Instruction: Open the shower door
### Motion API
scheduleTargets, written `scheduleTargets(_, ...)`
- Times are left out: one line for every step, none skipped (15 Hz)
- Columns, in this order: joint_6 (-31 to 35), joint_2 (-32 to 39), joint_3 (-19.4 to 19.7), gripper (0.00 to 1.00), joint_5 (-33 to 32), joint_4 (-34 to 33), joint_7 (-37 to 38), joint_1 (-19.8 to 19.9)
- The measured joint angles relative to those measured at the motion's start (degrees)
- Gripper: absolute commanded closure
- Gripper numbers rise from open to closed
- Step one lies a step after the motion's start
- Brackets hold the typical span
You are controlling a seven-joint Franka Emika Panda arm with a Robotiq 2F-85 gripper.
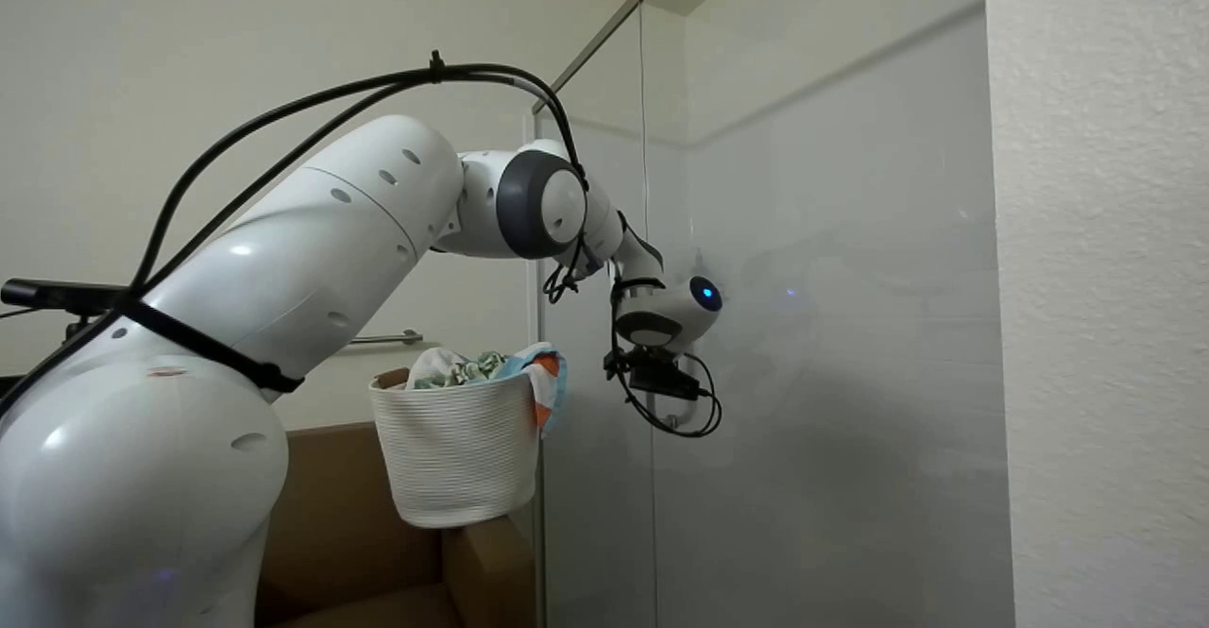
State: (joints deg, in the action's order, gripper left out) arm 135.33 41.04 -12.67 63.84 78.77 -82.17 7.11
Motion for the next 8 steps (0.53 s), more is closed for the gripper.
scheduleTargets(-0.01,0.0,0.0,0.0,0.37,0.02,-0.01,0.0)
scheduleTargets(-0.01,0.0,0.0,0.0,0.9,0.06,-0.06,-0.01)
scheduleTargets(-0.02,0.01,0.01,0.0,1.37,0.1,-0.08,-0.01)
scheduleTargets(-0.03,0.01,0.01,0.0,1.8,0.15,-0.08,-0.01)
scheduleTargets(-0.03,0.01,0.01,0.0,2.05,0.17,-0.08,-0.01)
scheduleTargets(-0.03,0.0,0.01,0.0,2.24,0.2,-0.08,-0.01)
scheduleTargets(-0.03,0.0,0.02,0.0,2.44,0.22,-0.08,-0.02)
scheduleTargets(-0.04,0.0,0.02,0.0,2.67,0.24,-0.09,-0.03)
